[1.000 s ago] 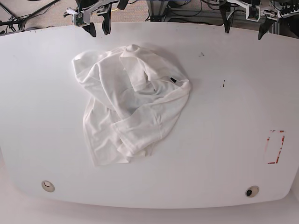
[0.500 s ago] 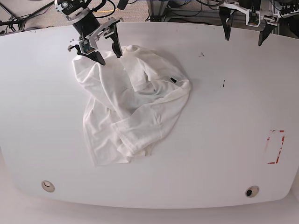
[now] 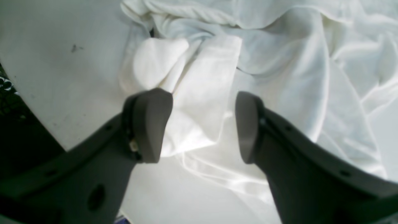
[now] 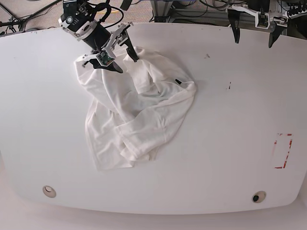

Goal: Fold the T-shirt properly
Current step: 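Lower the right gripper onto the crumpled white T-shirt and pinch a fold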

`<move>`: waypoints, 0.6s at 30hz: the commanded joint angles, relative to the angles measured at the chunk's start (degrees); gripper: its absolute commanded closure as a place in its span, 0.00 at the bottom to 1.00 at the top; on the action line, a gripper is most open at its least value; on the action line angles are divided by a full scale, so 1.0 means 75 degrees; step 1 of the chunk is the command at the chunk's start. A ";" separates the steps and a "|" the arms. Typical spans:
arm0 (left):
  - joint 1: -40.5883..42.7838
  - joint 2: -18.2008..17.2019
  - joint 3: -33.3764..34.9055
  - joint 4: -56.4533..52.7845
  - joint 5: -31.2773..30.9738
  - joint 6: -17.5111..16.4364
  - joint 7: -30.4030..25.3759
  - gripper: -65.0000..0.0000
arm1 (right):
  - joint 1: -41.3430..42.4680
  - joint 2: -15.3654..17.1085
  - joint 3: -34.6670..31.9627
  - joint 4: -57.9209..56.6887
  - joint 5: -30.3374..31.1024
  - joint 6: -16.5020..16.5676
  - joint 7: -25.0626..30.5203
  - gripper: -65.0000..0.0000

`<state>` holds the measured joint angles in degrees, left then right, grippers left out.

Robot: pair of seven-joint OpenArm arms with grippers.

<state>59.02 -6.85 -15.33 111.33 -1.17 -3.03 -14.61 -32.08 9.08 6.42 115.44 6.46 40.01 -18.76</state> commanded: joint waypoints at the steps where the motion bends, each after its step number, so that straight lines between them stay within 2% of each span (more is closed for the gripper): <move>1: 0.0118 -0.0042 -0.0025 0.0084 -0.0002 0.0034 -0.0179 0.05 | 0.0192 0.0037 -0.0088 0.0145 0.0153 -0.0001 -0.0294 0.47; 9: -0.0362 -0.0053 -0.0165 0.0095 -0.0002 0.0034 0.0946 0.05 | 0.0391 0.0084 -0.0521 0.0157 0.0164 -0.0001 -0.1442 0.47; 12: -0.0374 -0.0042 -0.0177 0.0095 -0.0002 0.0034 0.1063 0.05 | 0.0391 0.0120 -0.0545 0.0134 0.0247 -0.0001 -0.1466 0.47; 18: -0.0491 -0.0053 -0.0189 0.0095 -0.0002 0.0034 0.1075 0.05 | 0.0403 0.0553 -0.0498 0.0134 0.1126 -0.0001 -0.1489 0.47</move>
<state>54.85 -7.03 -16.47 111.11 -1.15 -3.03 -4.82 -29.19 12.43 2.31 115.42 12.75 39.92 -31.18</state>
